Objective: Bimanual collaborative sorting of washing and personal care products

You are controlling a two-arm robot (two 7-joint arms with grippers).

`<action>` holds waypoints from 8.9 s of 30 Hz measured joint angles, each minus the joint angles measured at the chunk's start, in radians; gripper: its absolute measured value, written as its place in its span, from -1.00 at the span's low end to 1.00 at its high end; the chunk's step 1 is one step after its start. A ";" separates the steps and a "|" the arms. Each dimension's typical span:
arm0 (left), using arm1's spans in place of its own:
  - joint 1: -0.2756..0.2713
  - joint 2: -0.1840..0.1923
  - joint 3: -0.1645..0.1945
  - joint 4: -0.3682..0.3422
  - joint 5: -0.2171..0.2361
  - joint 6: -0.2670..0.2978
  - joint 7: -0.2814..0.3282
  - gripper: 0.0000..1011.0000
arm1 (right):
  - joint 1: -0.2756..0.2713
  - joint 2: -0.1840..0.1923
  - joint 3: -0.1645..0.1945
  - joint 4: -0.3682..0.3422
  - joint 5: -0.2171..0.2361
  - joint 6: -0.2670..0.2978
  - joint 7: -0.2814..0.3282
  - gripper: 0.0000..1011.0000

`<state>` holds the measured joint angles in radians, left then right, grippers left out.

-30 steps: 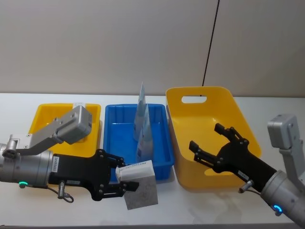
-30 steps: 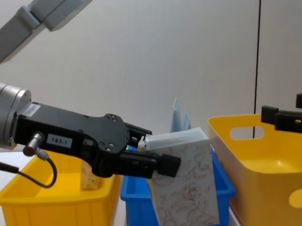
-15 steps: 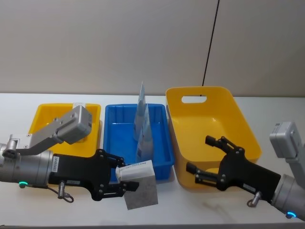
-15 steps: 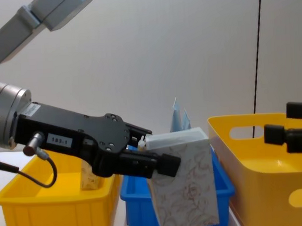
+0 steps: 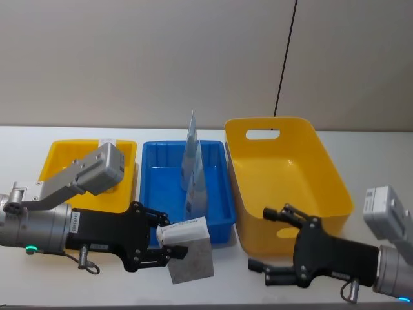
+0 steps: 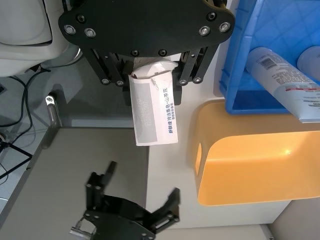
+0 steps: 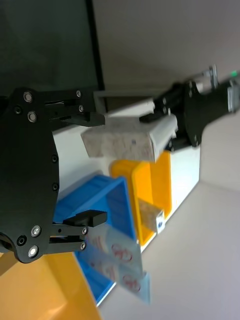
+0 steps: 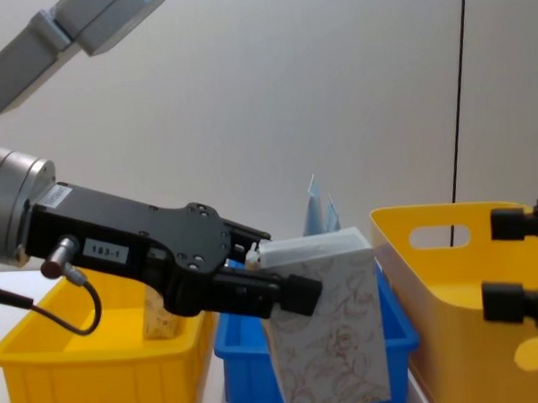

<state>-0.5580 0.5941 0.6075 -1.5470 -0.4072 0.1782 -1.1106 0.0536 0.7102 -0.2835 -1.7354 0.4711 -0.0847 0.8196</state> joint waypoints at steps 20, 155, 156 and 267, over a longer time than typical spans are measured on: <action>0.000 0.000 0.000 0.000 0.000 0.000 0.000 -0.26 | 0.097 0.001 -0.119 0.049 -0.107 -0.134 0.140 0.98; 0.000 0.000 0.000 -0.001 -0.002 -0.002 0.000 -0.08 | 0.267 -0.200 -0.261 0.157 -0.071 0.237 -0.059 -0.07; 0.000 0.000 0.000 -0.001 -0.002 -0.002 0.000 -0.04 | 0.266 -0.199 -0.261 0.157 -0.068 0.233 -0.058 -0.10; 0.063 0.003 -0.096 -0.036 -0.064 0.073 0.269 0.98 | 0.115 -0.368 -0.038 0.073 -0.160 0.262 -0.949 -0.31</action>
<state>-0.4946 0.5969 0.5114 -1.5828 -0.4716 0.2510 -0.8416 0.1684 0.3424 -0.3212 -1.6624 0.3107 0.1770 -0.1297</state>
